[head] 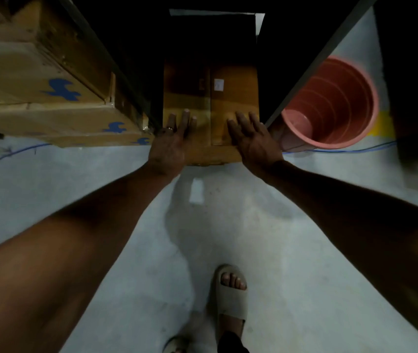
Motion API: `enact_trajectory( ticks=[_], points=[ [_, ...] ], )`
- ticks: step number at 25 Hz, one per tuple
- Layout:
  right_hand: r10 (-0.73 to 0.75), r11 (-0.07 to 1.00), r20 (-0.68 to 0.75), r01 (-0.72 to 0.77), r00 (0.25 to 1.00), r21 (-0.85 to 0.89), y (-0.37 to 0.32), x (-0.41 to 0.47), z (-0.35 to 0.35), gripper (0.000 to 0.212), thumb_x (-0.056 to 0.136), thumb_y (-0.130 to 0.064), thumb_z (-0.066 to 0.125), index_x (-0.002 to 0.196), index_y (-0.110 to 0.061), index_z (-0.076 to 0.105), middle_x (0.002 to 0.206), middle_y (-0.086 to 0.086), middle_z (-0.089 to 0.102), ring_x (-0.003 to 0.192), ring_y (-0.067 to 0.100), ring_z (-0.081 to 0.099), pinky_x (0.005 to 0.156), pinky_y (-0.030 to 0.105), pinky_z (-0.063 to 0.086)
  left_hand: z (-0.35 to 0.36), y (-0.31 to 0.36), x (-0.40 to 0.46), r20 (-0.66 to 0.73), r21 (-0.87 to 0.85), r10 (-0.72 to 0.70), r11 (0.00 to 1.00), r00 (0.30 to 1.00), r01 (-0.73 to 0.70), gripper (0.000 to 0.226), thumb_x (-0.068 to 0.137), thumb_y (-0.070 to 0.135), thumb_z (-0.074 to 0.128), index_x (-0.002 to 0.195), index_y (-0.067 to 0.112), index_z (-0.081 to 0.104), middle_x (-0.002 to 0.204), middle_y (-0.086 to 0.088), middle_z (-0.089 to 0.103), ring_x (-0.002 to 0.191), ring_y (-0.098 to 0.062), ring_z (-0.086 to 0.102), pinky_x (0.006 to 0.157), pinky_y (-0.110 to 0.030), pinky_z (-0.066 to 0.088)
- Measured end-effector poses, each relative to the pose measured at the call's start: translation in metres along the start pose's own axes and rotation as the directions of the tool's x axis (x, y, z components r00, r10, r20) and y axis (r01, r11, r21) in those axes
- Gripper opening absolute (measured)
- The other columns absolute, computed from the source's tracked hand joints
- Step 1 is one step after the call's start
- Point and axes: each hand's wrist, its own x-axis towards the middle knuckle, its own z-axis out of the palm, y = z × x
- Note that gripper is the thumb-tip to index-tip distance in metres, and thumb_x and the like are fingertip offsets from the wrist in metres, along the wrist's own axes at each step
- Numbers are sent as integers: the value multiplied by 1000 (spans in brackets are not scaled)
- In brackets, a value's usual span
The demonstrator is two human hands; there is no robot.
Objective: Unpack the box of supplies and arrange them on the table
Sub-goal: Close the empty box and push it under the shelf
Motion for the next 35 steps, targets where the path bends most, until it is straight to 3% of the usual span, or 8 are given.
enact_trajectory(
  ticks=[3,5,9,15,18,23,30,35],
  points=[
    [14,996,-145,-2,989,85,-11,-13,-5,65,82,7,52,144,-10,43,138,21,46,123,40,44,95,50,46,14,14,-25,-94,10,36,999,995,-35,88,86,8,54,155,3,-1,162,-23,-2,149,-44,8,113,-52,31],
    [-59,991,-169,78,984,105,-15,-29,3,70,78,11,55,145,-8,42,137,20,47,125,37,44,98,49,44,28,24,-45,-72,-2,47,999,996,-47,94,86,21,55,154,2,-7,161,-23,-11,151,-38,-3,120,-47,21],
    [-144,989,-52,146,988,29,-12,-43,22,81,84,0,63,155,-4,23,160,20,24,149,39,19,120,52,22,40,26,-50,11,-67,16,998,1000,-15,109,82,29,63,153,6,-16,160,-16,-25,149,-31,-18,123,-42,12],
    [-177,976,113,189,978,-112,1,-18,6,106,68,4,69,156,-3,11,164,19,8,151,37,9,122,48,16,32,8,-27,24,-17,46,999,999,-45,122,72,33,74,154,6,-12,161,-15,-20,150,-33,-13,121,-49,18],
    [-150,979,237,178,960,-100,8,15,-19,105,79,-7,67,157,-7,-4,165,15,-8,152,33,-3,123,47,11,13,-7,6,76,-3,53,999,996,-53,134,67,42,82,153,7,-15,161,-15,-21,150,-35,-11,122,-49,11],
    [-45,979,379,115,924,-165,5,43,-39,120,80,-26,74,154,-10,-19,162,13,-22,152,32,-11,123,47,5,-2,-20,34,132,25,68,997,989,-72,124,75,46,74,154,8,-14,161,-17,-19,150,-36,-10,123,-47,9],
    [20,976,406,70,913,-207,-3,55,-49,123,79,-35,75,154,-10,-18,163,13,-20,152,32,-9,123,47,8,-26,-18,43,215,55,7,998,977,-19,116,81,53,66,154,13,-15,162,-13,-21,150,-34,-11,122,-47,5],
    [78,996,399,-55,913,-69,-27,33,-63,112,83,-30,71,156,-9,-12,164,15,-16,152,34,-5,122,51,15,-57,-2,8,182,-95,-57,993,982,76,85,95,37,54,157,12,2,163,-16,2,147,-40,15,119,-47,20]
  ],
)
